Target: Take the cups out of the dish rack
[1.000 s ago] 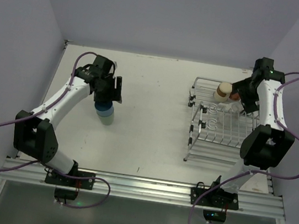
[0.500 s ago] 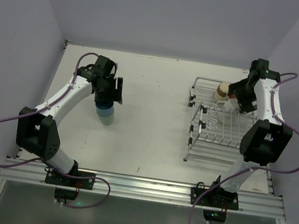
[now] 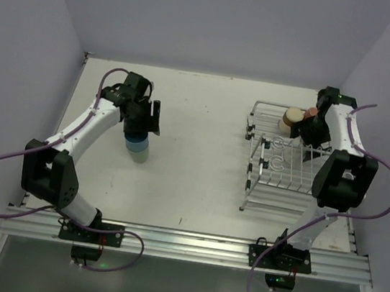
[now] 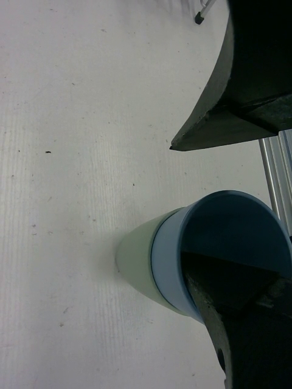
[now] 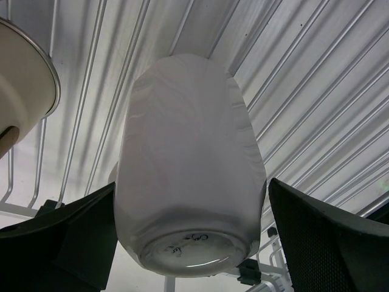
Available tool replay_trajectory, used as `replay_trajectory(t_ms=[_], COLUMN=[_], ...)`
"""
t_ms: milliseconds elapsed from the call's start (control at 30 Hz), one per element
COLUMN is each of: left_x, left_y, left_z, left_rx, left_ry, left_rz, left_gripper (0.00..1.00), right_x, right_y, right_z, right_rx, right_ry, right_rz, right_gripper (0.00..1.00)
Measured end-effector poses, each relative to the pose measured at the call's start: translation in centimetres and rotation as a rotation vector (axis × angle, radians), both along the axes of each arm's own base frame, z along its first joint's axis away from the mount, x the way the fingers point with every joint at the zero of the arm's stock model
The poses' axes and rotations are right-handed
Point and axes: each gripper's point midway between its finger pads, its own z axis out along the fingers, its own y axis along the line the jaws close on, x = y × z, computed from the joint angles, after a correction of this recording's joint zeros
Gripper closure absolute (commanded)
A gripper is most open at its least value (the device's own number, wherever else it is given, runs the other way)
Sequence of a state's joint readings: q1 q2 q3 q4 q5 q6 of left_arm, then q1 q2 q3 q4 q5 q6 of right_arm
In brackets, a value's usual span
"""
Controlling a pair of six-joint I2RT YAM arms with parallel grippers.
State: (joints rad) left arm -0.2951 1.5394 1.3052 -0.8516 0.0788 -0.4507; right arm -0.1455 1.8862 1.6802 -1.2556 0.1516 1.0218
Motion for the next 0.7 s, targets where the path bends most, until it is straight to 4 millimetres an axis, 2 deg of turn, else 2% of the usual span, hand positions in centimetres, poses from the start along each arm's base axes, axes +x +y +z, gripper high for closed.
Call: replay_trajectory(t_ms=[267, 367, 533, 567, 600, 633, 700], left_x=[0.00, 0.01, 0.00, 0.00, 0.00, 0.00, 0.00], left_y=[0.01, 0.01, 0.01, 0.01, 0.00, 0.01, -0.01], left_z=[0.00, 0.00, 0.00, 0.00, 0.00, 0.00, 0.00], left_rx=[0.000, 0.000, 0.000, 0.000, 0.000, 0.000, 0.000], left_ry=[0.000, 0.000, 0.000, 0.000, 0.000, 0.000, 0.000], left_rz=[0.000, 0.000, 0.000, 0.000, 0.000, 0.000, 0.000], left_gripper=[0.28, 0.27, 0.27, 0.27, 0.27, 0.27, 0.27], right_x=[-0.05, 0.02, 0.22, 0.24, 0.24, 0.23, 0.24], right_y=[0.00, -0.01, -0.07, -0.13, -0.17, -0.23, -0.26], right_z=[-0.02, -0.09, -0.02, 0.01, 0.02, 0.02, 0.02], right_rx=[-0.005, -0.005, -0.011, -0.014, -0.017, -0.020, -0.022], right_ry=[0.003, 0.004, -0.002, -0.003, -0.003, -0.003, -0.003], right_rz=[-0.005, -0.005, -0.010, -0.012, -0.013, -0.013, -0.013], right_gripper=[0.01, 0.05, 0.28, 0.37, 0.42, 0.53, 0.60])
